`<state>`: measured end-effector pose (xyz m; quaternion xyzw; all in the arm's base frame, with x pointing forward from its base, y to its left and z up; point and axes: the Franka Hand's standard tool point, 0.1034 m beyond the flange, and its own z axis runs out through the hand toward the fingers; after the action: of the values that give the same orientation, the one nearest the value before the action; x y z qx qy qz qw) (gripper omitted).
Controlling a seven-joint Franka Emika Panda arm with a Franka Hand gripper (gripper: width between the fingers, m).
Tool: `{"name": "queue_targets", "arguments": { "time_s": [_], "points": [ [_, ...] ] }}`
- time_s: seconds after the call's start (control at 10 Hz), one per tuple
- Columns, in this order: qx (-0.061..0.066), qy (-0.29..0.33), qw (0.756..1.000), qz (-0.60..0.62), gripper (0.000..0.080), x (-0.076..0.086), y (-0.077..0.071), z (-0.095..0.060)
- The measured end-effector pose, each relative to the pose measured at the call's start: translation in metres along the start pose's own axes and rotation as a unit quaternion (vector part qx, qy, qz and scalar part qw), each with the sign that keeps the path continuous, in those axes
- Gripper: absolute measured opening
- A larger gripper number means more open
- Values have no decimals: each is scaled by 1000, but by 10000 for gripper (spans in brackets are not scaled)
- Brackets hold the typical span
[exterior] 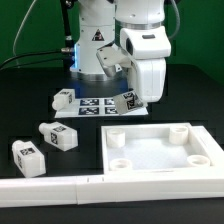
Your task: Assemble square table
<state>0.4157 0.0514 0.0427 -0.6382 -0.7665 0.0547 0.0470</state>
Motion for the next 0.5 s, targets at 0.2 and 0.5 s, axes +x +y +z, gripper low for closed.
{"name": "queue_targets", "arguments": {
  "time_s": [0.2,0.5],
  "points": [
    [2,3,990,-142,284,-4,6,8],
    [8,5,965,-260,284,-9,9,10]
  ]
}}
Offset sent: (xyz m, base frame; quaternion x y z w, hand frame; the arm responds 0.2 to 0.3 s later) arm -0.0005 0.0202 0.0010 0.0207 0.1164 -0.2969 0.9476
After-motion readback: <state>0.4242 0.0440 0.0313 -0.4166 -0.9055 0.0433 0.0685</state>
